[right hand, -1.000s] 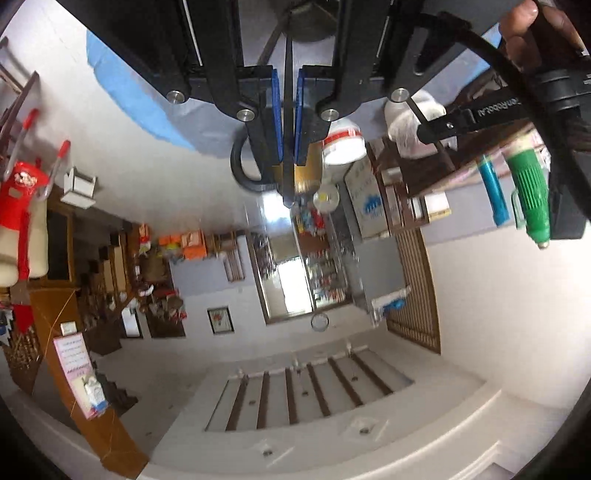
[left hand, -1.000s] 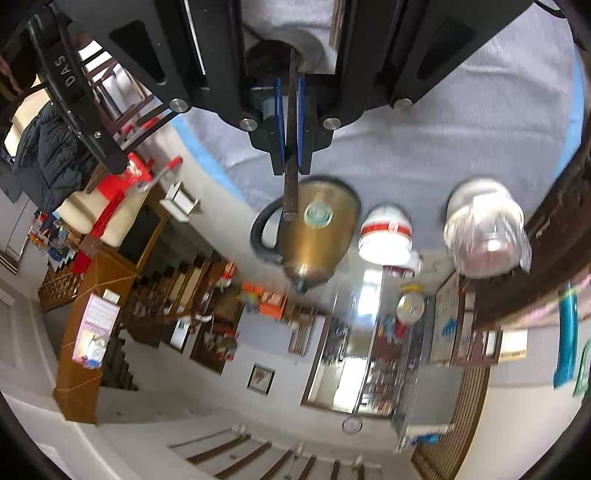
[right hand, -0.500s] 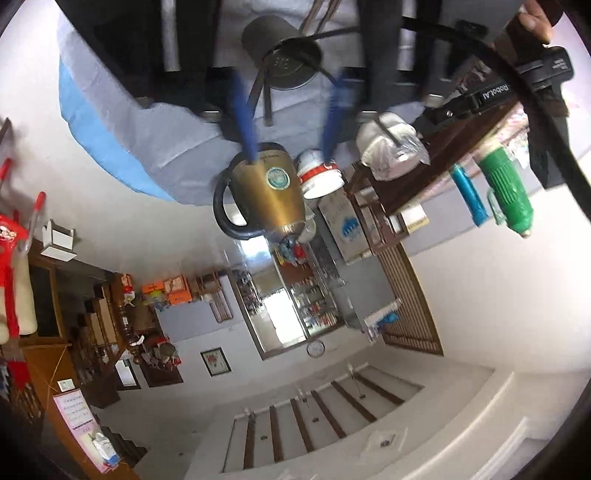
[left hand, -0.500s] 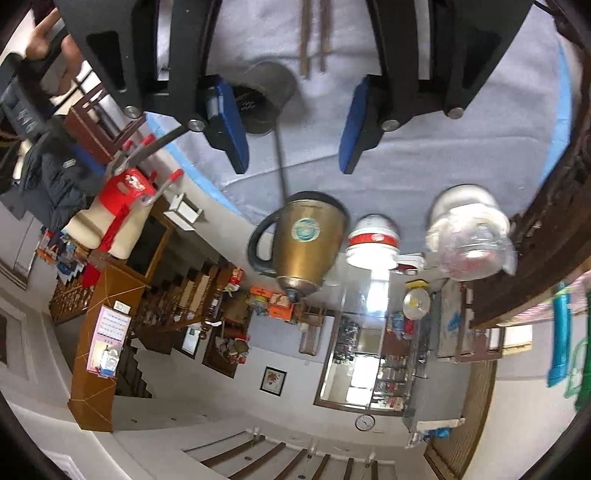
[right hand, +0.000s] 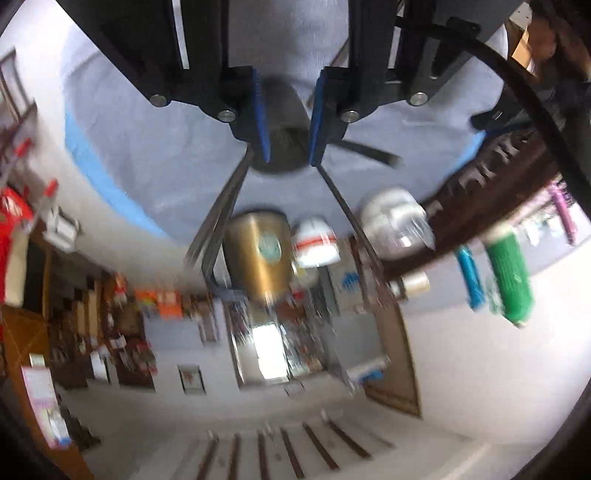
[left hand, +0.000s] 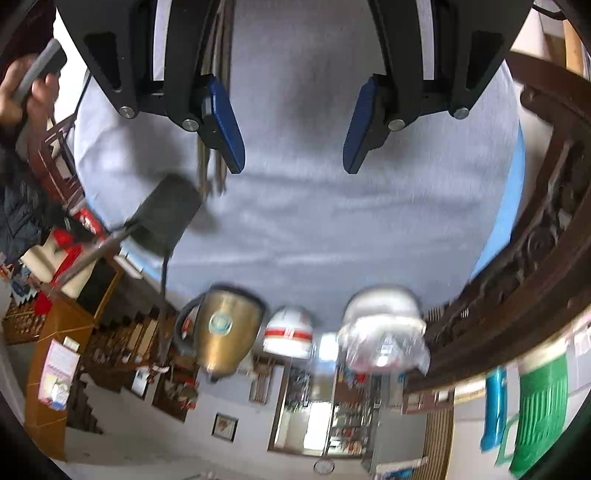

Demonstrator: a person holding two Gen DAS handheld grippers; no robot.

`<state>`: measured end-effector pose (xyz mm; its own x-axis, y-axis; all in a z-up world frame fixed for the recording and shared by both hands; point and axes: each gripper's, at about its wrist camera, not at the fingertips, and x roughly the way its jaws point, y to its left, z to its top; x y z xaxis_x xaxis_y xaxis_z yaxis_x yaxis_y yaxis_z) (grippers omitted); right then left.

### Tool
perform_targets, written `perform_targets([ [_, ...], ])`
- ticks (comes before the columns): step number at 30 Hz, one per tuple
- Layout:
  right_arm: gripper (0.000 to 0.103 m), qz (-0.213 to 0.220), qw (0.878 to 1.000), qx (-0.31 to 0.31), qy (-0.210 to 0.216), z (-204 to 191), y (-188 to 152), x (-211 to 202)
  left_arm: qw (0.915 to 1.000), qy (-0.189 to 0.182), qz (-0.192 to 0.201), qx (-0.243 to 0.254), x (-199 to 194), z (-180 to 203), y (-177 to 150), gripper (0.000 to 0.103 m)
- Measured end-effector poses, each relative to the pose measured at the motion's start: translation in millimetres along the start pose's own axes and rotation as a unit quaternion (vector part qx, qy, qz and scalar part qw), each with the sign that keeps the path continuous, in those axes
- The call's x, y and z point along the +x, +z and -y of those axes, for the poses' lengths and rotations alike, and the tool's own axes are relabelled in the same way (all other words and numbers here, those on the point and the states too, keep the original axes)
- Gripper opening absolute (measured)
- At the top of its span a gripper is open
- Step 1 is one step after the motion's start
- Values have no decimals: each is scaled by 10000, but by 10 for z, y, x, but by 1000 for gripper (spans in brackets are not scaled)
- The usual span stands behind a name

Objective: Organize utensils
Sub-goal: 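Lower the right tool's chopstick into the grey cup and open both tools, then move both open tools back toward the remaining chopsticks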

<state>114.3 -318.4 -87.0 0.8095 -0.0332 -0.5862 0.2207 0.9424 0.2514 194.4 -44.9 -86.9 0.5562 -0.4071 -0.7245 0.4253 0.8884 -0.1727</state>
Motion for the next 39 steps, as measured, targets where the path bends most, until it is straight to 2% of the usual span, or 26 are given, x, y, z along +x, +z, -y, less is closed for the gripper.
perform_targets([
  [4,20,-29,9981,189,584,-332,219,279,9993,-20,-325,-156,113,-44,-150,56],
  [9,21,167,9956,441,812,-385,322,298,9990,-115,-422,-102,132,-14,-219,56],
  [12,21,55,9960,419,784,-270,160,207,9969,-361,-696,-28,266,41,-266,56],
  [15,21,-243,9959,357,793,-161,-57,99,9941,-550,-930,77,382,154,-312,56],
  [17,21,-657,9942,309,797,-110,-230,118,9927,-546,-1056,222,479,236,-339,56],
  [19,21,-881,9928,303,756,-36,-421,143,9912,-472,-1195,307,580,307,-366,56],
  [23,21,-1112,9899,442,758,140,-676,211,9903,-441,-1271,342,707,421,-381,56],
  [31,22,-933,9857,967,1015,481,-931,374,9894,-303,-1387,290,928,506,-336,56],
  [39,22,-754,9830,1083,1279,481,-1000,452,9886,-191,-1443,377,1058,567,-300,56],
])
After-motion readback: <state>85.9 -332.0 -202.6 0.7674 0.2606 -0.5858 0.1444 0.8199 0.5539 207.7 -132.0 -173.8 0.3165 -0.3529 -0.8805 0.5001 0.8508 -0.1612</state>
